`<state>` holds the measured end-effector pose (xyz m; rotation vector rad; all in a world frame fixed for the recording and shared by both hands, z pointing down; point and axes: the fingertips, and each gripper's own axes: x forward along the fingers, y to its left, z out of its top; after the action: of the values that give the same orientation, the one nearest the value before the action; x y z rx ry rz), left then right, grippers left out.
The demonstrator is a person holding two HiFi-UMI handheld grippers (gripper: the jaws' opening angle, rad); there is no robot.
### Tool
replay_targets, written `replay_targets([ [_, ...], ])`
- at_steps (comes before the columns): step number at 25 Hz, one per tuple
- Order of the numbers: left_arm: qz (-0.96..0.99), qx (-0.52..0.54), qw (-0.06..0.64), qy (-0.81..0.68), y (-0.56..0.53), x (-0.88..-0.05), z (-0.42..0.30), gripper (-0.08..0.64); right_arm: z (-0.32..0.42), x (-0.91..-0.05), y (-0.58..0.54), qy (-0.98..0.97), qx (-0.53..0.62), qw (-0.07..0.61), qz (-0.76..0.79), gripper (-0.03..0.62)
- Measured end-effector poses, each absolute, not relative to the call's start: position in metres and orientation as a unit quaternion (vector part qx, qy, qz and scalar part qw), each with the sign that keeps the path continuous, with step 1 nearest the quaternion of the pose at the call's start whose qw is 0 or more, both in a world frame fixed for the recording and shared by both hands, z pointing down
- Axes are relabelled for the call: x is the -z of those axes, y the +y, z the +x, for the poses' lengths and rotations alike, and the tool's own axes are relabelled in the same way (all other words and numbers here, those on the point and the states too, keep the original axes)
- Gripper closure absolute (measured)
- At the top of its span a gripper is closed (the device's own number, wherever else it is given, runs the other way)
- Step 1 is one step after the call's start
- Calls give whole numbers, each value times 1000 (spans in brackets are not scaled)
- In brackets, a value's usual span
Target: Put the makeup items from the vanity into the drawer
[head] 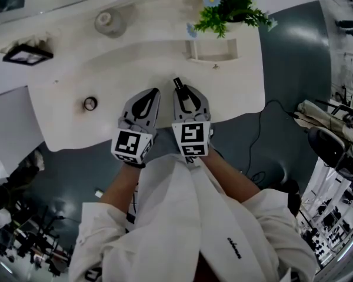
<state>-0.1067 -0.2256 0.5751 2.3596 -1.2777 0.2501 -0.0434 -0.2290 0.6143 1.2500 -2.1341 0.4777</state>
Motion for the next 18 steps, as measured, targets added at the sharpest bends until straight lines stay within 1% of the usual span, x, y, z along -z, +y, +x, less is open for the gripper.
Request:
replay_targets([
  [3, 854, -86, 228, -460, -228, -567, -102, 532, -40, -604, -231, -808, -179, 298, 476, 485],
  [18, 883, -63, 201, -419, -262, -531, -46, 532, 3, -554, -264, -801, -159, 259, 516, 485],
])
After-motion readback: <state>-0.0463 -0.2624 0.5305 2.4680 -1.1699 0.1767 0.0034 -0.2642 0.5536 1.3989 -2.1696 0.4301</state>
